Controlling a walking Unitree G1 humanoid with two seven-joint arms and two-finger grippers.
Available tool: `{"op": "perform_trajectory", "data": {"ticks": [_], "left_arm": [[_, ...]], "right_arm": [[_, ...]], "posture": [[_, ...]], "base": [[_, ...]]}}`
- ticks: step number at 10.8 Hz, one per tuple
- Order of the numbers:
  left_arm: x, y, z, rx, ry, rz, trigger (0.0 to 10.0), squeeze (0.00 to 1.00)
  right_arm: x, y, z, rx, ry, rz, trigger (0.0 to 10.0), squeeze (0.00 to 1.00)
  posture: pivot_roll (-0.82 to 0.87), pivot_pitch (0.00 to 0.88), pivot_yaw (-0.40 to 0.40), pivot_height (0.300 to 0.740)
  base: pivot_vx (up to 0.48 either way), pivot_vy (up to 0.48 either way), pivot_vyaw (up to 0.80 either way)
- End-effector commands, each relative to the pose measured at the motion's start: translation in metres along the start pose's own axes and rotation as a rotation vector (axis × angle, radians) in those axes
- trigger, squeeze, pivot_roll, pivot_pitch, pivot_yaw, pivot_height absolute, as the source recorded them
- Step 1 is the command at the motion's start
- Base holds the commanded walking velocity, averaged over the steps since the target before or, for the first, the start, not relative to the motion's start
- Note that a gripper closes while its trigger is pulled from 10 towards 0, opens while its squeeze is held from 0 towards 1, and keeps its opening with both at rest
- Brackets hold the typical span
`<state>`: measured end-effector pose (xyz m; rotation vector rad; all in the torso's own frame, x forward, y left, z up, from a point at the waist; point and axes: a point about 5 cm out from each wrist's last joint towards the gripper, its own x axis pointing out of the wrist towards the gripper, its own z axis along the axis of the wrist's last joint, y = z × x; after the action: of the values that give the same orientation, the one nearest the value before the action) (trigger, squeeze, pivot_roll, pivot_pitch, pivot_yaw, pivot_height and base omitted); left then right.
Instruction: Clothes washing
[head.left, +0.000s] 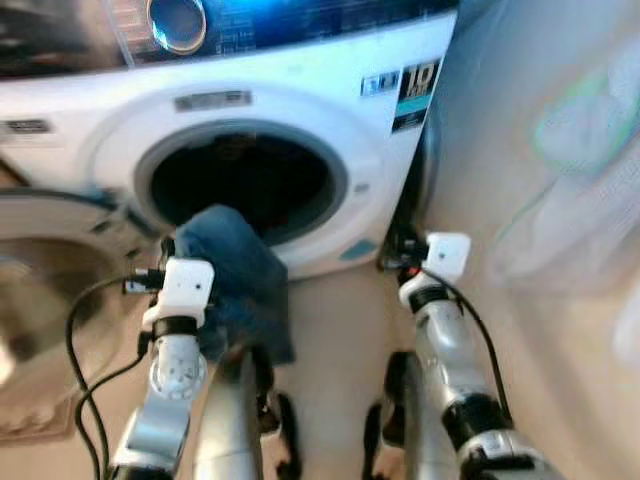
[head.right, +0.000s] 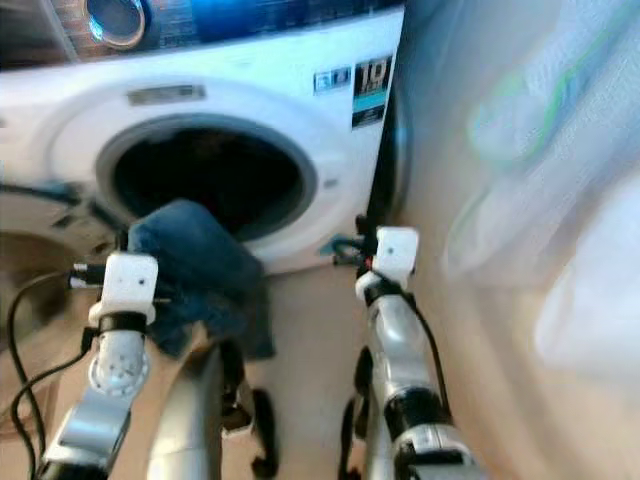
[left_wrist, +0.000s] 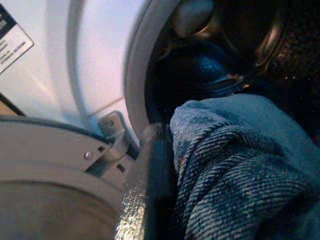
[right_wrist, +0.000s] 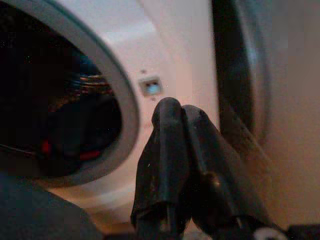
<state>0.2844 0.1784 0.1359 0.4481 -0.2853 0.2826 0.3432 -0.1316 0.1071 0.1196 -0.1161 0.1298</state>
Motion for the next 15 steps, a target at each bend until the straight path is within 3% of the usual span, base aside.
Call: {"op": "perform_trajectory", "data": {"ticks": [1, 9, 15], "left_arm": [[0.0020, 0.0060, 0.0068, 0.017, -0.037, 0.026, 10.0, 0.00], [0.0034, 0.0065, 0.0079, 0.008, -0.046, 0.033, 10.0, 0.00], [0.0043, 0.0069, 0.0084, 0.020, -0.056, 0.020, 10.0, 0.00]], "right_arm": [[-0.0036, -0.0044, -0.0043, 0.010, 0.018, -0.020, 10.0, 0.00], [-0.0032, -0.0021, -0.0021, 0.011, 0.002, -0.003, 10.0, 0.00], [-0.0032, -0.0002, -0.0024, 0.016, -0.002, -0.004, 10.0, 0.00]], "posture": [[0.06, 0.271, 0.026, 0.568], [0.07, 0.262, 0.023, 0.568], [0.07, 0.261, 0.032, 0.677]], "base": [[0.000, 0.000, 0.00], [0.000, 0.000, 0.00], [0.000, 0.000, 0.00]]}}
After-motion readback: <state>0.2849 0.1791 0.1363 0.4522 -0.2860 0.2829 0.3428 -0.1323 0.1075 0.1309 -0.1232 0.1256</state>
